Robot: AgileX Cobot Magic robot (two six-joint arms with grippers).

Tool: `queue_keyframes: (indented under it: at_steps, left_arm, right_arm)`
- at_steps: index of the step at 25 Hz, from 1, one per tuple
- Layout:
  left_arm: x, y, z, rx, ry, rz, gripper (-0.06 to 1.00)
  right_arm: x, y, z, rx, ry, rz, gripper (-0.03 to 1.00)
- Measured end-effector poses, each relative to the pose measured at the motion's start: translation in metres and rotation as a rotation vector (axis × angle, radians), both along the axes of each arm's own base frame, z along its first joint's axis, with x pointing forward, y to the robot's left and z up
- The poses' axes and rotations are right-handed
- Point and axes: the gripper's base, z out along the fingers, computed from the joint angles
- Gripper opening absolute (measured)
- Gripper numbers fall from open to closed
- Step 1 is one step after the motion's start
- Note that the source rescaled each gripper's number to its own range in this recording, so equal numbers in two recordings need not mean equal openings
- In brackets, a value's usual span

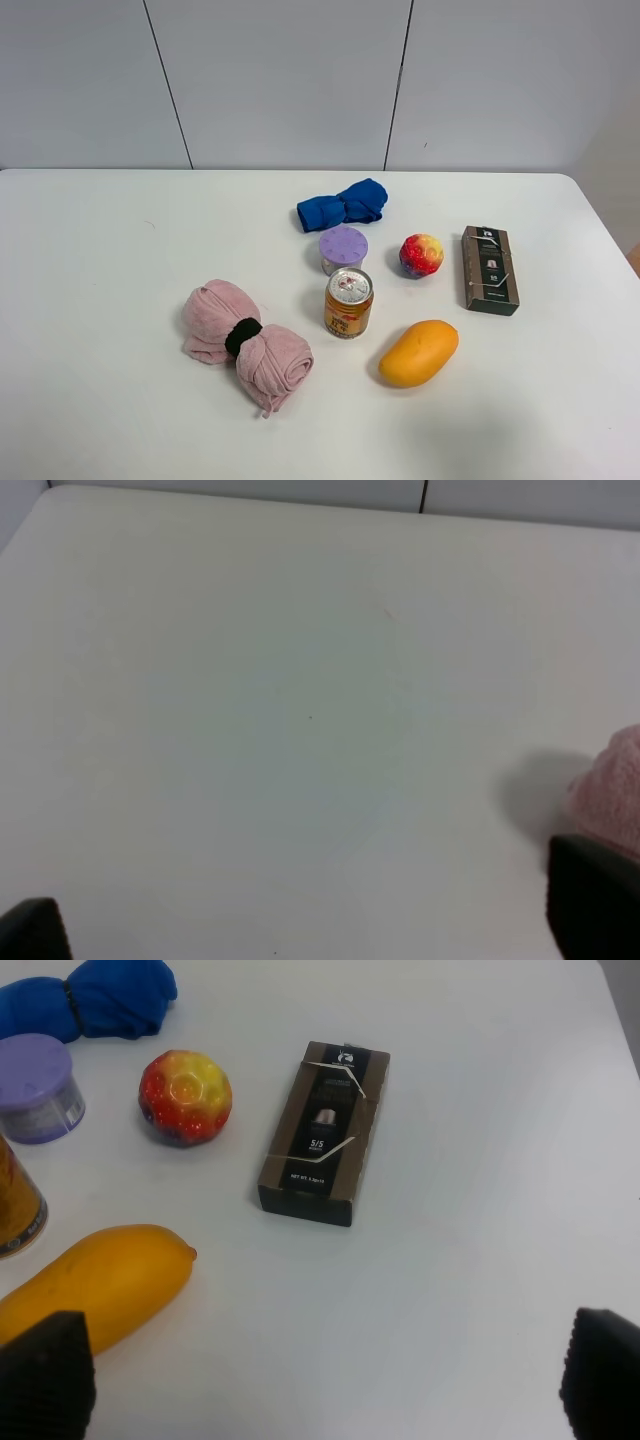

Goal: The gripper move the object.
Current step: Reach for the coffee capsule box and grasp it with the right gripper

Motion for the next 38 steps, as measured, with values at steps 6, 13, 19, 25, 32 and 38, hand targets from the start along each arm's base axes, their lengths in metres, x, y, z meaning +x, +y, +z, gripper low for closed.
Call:
queue_keyframes:
  at_steps: [6, 13, 19, 25, 32, 38]
  left_arm:
    - [0.0, 0.0, 0.0, 0.0, 0.0, 0.0, 1.0]
    - [0.0, 0.0, 0.0, 0.0, 0.0, 0.0, 1.0]
    - [0.0, 0.0, 0.0, 0.0, 0.0, 0.0, 1.0]
    - [0.0, 0.0, 0.0, 0.0, 0.0, 0.0, 1.0]
    - [0.0, 0.0, 0.0, 0.0, 0.0, 0.0, 1.0]
    - [0.0, 0.0, 0.0, 0.0, 0.0, 0.0, 1.0]
  right_arm:
    - [0.0, 0.0, 0.0, 0.009, 0.001, -0.007, 0.8]
    - [-0.003, -0.004, 0.009, 0.069, -0.028, -0.085, 0.8]
    - [0.011, -0.008, 0.06, 0.11, -0.026, -0.158, 0.8]
    - [0.078, -0.007, 0.1, 0.131, 0.138, -0.238, 0.8]
    - [0.185, 0.001, 0.109, 0.097, 0.361, -0.251, 0.8]
    - [0.261, 0.008, 0.079, 0.081, 0.533, -0.242, 0.8]
